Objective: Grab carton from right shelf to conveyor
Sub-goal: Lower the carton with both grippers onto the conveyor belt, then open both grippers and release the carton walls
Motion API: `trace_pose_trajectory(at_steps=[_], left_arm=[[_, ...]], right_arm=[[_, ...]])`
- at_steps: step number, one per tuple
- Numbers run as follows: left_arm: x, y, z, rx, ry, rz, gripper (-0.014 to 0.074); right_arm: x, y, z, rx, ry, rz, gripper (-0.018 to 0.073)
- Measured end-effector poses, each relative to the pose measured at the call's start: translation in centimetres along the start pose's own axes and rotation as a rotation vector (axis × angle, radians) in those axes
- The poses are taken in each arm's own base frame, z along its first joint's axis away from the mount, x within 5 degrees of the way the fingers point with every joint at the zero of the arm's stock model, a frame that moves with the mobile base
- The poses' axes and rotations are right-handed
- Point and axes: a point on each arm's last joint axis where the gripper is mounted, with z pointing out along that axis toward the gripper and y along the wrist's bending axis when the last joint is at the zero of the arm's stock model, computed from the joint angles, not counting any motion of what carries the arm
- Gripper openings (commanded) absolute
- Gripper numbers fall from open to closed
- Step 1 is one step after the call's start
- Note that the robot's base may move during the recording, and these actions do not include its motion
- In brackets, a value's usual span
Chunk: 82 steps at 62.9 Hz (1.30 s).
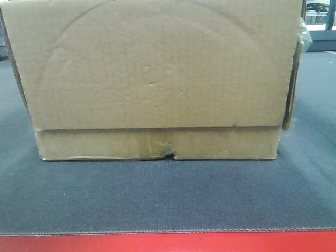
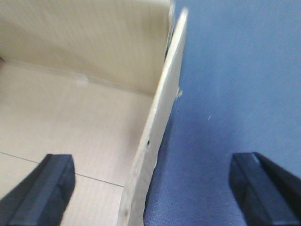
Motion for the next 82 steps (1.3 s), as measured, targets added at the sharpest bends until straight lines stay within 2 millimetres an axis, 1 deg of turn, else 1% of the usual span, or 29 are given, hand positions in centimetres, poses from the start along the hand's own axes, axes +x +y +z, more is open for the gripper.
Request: trace_pose_trajectory(at_steps=[2, 3, 8, 13, 16, 17, 18, 19, 25, 30, 34, 36, 37, 39, 42, 43, 44, 49, 50, 52, 57, 58, 60, 62, 64, 67, 74, 82], left_arm=[[-0.4, 0.5, -1.1, -0.003, -0.025, -0.008, 0.023], [-0.4, 0.7, -1.5, -0.007, -0.031, -0.012, 0.022], [-0.9, 2.2, -3.5, -0.03, -0.073, -0.039, 0.0084], [-0.7, 3.9, -4.8, -0.065, -0.088, -0.066, -0.0029], [-0.3, 4.9, -5.5, -0.084, -0.091, -0.078, -0.0022], [-0.2, 5.2, -5.7, -0.09, -0.089, -0.082, -0.0017], [0.1, 5.7, -5.9, -0.102, -0.084, -0.084, -0.001], [0.4, 6.0, -5.9, -0.107, -0.079, -0.089, -0.0006], [2.2, 7.8, -6.2, -0.142, -0.045, -0.11, 0.0003], [4.5, 9.1, -5.8, -0.156, 0.001, -0.129, 0.0003], [6.1, 9.6, -5.7, -0.154, 0.015, -0.14, 0.0003], [6.9, 9.7, -5.6, -0.15, 0.021, -0.146, 0.0003], [7.7, 9.7, -5.4, -0.15, 0.036, -0.147, 0.0003], [8.5, 9.7, -5.3, -0.146, 0.034, -0.148, 0.0003], [9.8, 9.5, -5.4, -0.139, 0.029, -0.151, 0.0003], [10.2, 9.5, -5.4, -0.138, 0.028, -0.148, 0.0003], [11.0, 9.4, -5.2, -0.136, 0.038, -0.15, 0.0003], [13.1, 9.0, -5.7, -0.123, 0.004, -0.145, 0.0003], [13.6, 8.9, -5.8, -0.119, -0.002, -0.147, 0.0003], [14.8, 8.7, -5.8, -0.116, -0.005, -0.142, 0.0003], [16.7, 8.3, -6.8, -0.105, -0.07, -0.139, 0.0003], [17.4, 8.2, -6.9, -0.103, -0.072, -0.14, 0.0003], [18.1, 8.1, -7.3, -0.099, -0.103, -0.138, 0.0003], [18.8, 7.9, -8.0, -0.098, -0.137, -0.136, 0.0003], [19.5, 7.8, -8.4, -0.095, -0.162, -0.135, 0.0003], [20.9, 7.6, -9.2, -0.093, -0.199, -0.133, 0.0003], [23.1, 7.2, -11.2, -0.093, -0.286, -0.129, 0.0003], [25.1, 6.8, -13.6, -0.098, -0.405, -0.126, 0.0003]], right_arm=[[-0.1, -0.2, -0.9, 0.004, -0.012, 0.003, 0.0391], [-0.1, -0.2, -1.3, 0.004, -0.018, 0.003, 0.0368], [-0.2, -0.8, -3.4, 0.019, -0.053, 0.015, 0.0224], [0.3, -1.8, -5.1, 0.043, -0.074, 0.036, 0.006], [0.8, -2.5, -5.7, 0.063, -0.084, 0.052, -0.003], [1.0, -2.7, -5.9, 0.069, -0.087, 0.058, -0.0072], [1.3, -3.0, -5.9, 0.075, -0.081, 0.064, -0.0089], [1.5, -3.3, -6.2, 0.084, -0.091, 0.071, -0.0087], [3.6, -4.8, -6.6, 0.125, -0.086, 0.109, -0.0066], [6.1, -5.7, -6.2, 0.155, -0.062, 0.137, -0.0067], [7.8, -6.2, -5.8, 0.173, -0.053, 0.152, -0.0067], [9.0, -6.3, -5.2, 0.176, -0.035, 0.158, -0.0067], [9.5, -6.2, -5.2, 0.177, -0.036, 0.159, -0.0067], [10.4, -6.3, -5.0, 0.179, -0.032, 0.162, -0.0067], [11.8, -6.2, -4.6, 0.182, -0.035, 0.163, -0.0067], [12.5, -6.2, -4.4, 0.183, -0.023, 0.167, -0.0067], [13.0, -6.2, -4.4, 0.184, -0.029, 0.167, -0.0067], [15.2, -6.0, -4.3, 0.189, -0.048, 0.167, -0.0067], [15.9, -5.9, -4.1, 0.189, -0.041, 0.169, -0.0067], [16.7, -5.8, -4.3, 0.191, -0.053, 0.168, -0.0067], [18.9, -5.6, -4.5, 0.199, -0.08, 0.164, -0.0067], [19.2, -5.5, -4.8, 0.201, -0.096, 0.16, -0.0067], [19.9, -5.4, -5.0, 0.207, -0.112, 0.152, -0.0067], [20.5, -5.3, -5.1, 0.21, -0.123, 0.148, -0.0067], [21.1, -5.1, -5.9, 0.216, -0.162, 0.135, -0.0067], [22.3, -4.9, -6.4, 0.223, -0.191, 0.123, -0.0067], [24.4, -4.4, -7.8, 0.23, -0.27, 0.108, -0.0067], [26.4, -3.7, -9.8, 0.234, -0.371, 0.095, -0.0067]])
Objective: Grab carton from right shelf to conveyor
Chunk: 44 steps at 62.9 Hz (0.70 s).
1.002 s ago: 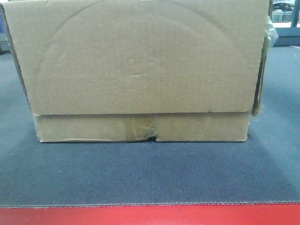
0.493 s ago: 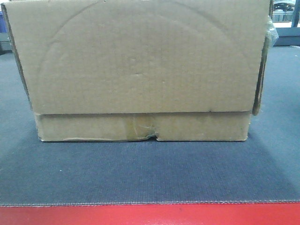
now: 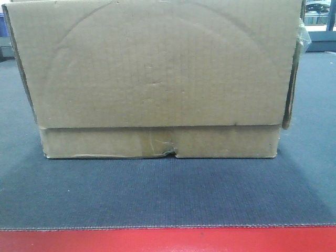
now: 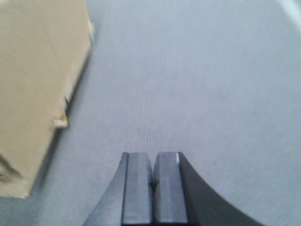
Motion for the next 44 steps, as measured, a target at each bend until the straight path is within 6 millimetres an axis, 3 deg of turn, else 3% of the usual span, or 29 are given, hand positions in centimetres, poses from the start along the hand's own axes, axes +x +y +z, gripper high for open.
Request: trace_pose_trajectory(at_steps=[22, 30, 44], left_arm=[[0.3, 0.2, -6.1, 0.004, -0.319, -0.01, 0.0003], [0.3, 0.2, -7.0, 0.005, -0.368, -0.012, 0.0003], [0.1, 0.2, -7.1, 0.008, -0.386, -0.014, 0.0003]], right_arm=[[1.1, 0.0, -7.8, -0.009, -0.368, -0.004, -0.0067], [1.4, 0.1, -8.9, -0.01, -0.431, -0.004, -0.0069], [1.4, 0.1, -9.1, -0.011, -0.443, -0.004, -0.0069]])
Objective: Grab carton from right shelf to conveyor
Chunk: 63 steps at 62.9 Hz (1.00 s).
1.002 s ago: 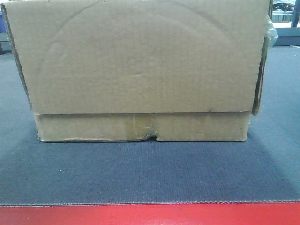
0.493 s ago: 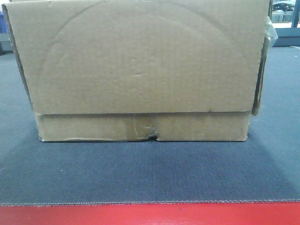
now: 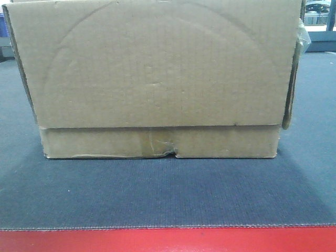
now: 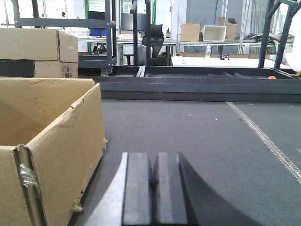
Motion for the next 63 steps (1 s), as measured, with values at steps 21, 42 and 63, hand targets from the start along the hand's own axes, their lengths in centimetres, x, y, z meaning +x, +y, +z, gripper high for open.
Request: trace_pose_trajectory(at_steps=[21, 42, 63], left_arm=[[0.0, 0.0, 0.0, 0.001, -0.005, 0.0, 0.0003], [1.5, 0.0, 0.2, -0.019, 0.07, 0.003, 0.0003], [9.4, 0.2, 0.9, -0.034, 0.166, 0.044, 0.0003]], right_arm=[[0.0, 0.0, 0.0, 0.0, 0.0, 0.0, -0.0069], [0.0, 0.0, 0.0, 0.0, 0.0, 0.0, -0.0069], [0.0, 0.0, 0.0, 0.0, 0.0, 0.0, -0.0069]])
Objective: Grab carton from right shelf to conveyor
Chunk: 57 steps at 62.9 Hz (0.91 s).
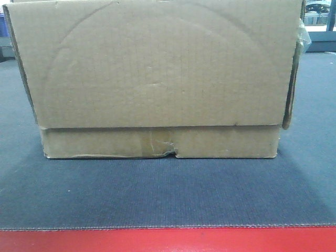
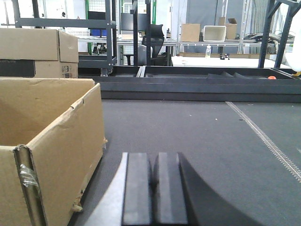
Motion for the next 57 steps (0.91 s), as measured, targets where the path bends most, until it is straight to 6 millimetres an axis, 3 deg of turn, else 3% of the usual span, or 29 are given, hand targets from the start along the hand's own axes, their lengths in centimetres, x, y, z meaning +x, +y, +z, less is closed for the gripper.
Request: trace_pose_trajectory(at_steps=[57], left_arm=[[0.35, -0.01, 0.04, 0.001, 0.002, 0.003, 0.0003]], right_arm=[[0.0, 0.0, 0.0, 0.0, 0.0, 0.0, -0.0069]])
